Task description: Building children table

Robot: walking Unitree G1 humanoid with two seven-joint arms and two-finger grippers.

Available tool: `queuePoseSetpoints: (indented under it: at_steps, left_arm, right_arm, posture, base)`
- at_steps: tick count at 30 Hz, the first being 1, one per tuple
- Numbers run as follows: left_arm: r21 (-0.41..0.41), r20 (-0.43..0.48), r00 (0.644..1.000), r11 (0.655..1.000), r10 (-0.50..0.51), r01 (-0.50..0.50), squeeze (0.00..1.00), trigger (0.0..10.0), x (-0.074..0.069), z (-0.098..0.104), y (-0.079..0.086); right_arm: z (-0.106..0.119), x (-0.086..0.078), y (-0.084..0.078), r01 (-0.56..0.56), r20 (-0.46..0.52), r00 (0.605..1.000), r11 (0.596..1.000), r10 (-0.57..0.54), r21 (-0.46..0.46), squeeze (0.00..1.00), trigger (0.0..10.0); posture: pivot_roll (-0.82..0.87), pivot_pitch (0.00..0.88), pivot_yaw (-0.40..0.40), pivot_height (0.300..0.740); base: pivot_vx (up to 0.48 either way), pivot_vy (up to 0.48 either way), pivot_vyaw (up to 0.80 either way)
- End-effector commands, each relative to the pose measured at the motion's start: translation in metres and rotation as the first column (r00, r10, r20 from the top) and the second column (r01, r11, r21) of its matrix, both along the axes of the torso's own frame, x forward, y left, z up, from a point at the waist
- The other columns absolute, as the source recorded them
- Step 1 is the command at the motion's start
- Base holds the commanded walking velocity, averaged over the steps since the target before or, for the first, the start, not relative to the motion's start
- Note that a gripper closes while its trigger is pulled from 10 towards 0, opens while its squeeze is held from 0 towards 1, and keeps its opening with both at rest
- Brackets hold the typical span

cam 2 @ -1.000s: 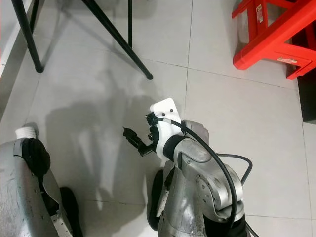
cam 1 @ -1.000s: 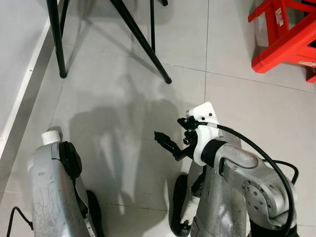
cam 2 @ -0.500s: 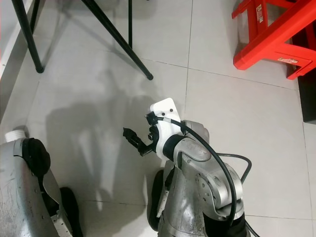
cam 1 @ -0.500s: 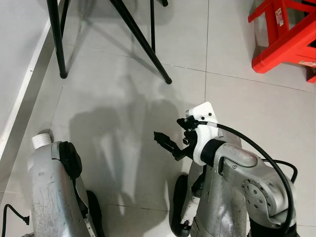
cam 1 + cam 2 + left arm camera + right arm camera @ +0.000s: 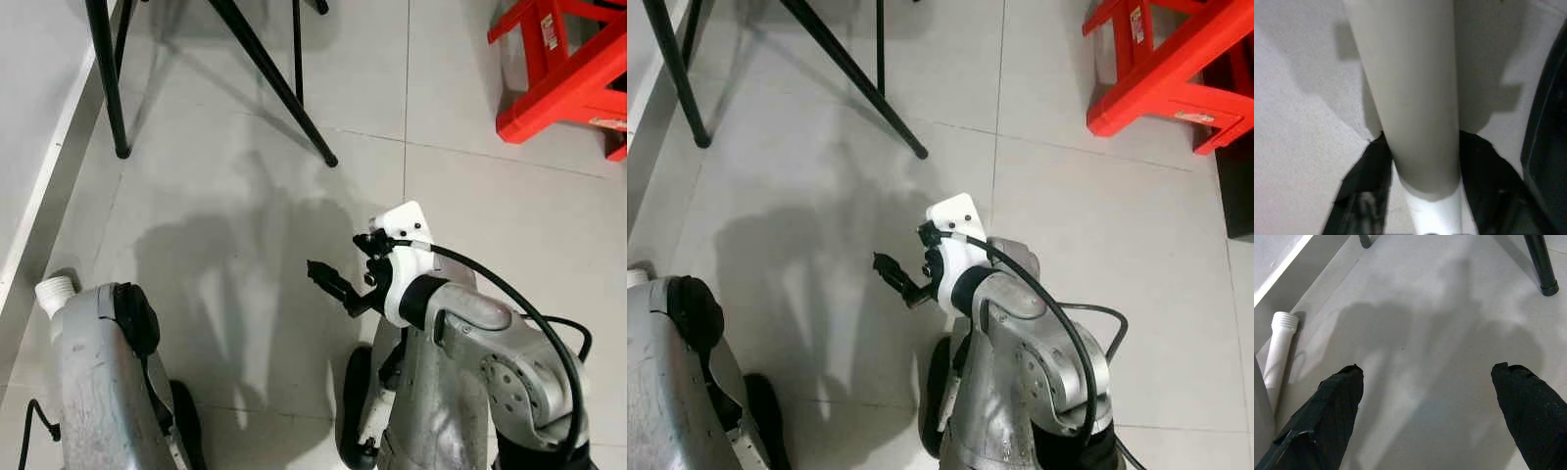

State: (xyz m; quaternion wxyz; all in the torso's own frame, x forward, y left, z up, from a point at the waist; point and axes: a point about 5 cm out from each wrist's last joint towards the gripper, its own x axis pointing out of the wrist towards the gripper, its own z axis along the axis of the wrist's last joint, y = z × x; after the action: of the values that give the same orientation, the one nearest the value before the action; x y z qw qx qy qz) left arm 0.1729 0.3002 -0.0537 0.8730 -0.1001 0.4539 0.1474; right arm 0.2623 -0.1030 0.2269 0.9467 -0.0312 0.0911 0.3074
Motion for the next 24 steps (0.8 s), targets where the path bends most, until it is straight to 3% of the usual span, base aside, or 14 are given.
queuePoseSetpoints:
  at_steps: [1,10,17,22,23,24]
  left_arm:
    - [0.004,-0.079,0.997,1.000,0.023,-0.022,0.00,0.0,-0.027,-0.015,-0.005]
    - [0.079,-0.094,0.993,0.995,0.069,-0.062,0.00,0.0,-0.044,-0.019,0.003]
    - [0.121,-0.050,0.996,0.991,0.069,-0.063,0.00,0.0,-0.029,-0.014,0.002]
    - [0.093,0.076,0.994,0.992,0.082,-0.089,0.00,0.0,-0.016,0.001,0.015]
    - [0.063,0.122,0.990,0.995,0.073,-0.081,0.00,8.0,-0.008,0.007,0.018]
    - [0.063,0.122,0.990,0.995,0.073,-0.081,0.00,8.0,-0.008,0.007,0.018]
  right_arm:
    - [-0.003,-0.003,-0.004,0.008,-0.010,1.000,1.000,-0.008,-0.006,0.00,10.0]
    - [-0.003,-0.003,-0.005,0.012,-0.009,1.000,1.000,-0.012,-0.011,0.00,10.0]
    - [-0.002,-0.002,-0.005,0.018,-0.004,1.000,1.000,-0.018,-0.006,0.00,10.0]
    - [-0.002,0.004,-0.003,0.034,0.002,0.999,0.999,-0.034,-0.002,0.00,10.0]
    - [-0.003,0.006,-0.002,0.035,0.000,0.999,0.999,-0.035,-0.009,0.00,10.0]
    - [-0.003,0.006,-0.002,0.035,0.000,0.999,0.999,-0.035,-0.009,0.00,10.0]
  posture:
    - [-0.31,0.533,-0.132,0.300]
    - [-0.32,0.542,-0.135,0.300]
    - [-0.31,0.529,-0.131,0.300]
    - [-0.29,0.515,-0.123,0.305]
    - [-0.28,0.508,-0.120,0.310]
    - [-0.28,0.508,-0.120,0.310]
  base:
    - [0.000,0.000,0.00]
    - [0.000,0.000,0.00]
    - [0.000,0.000,0.00]
    - [0.000,0.000,0.00]
    - [0.000,0.000,0.00]
    - [0.000,0.000,0.00]
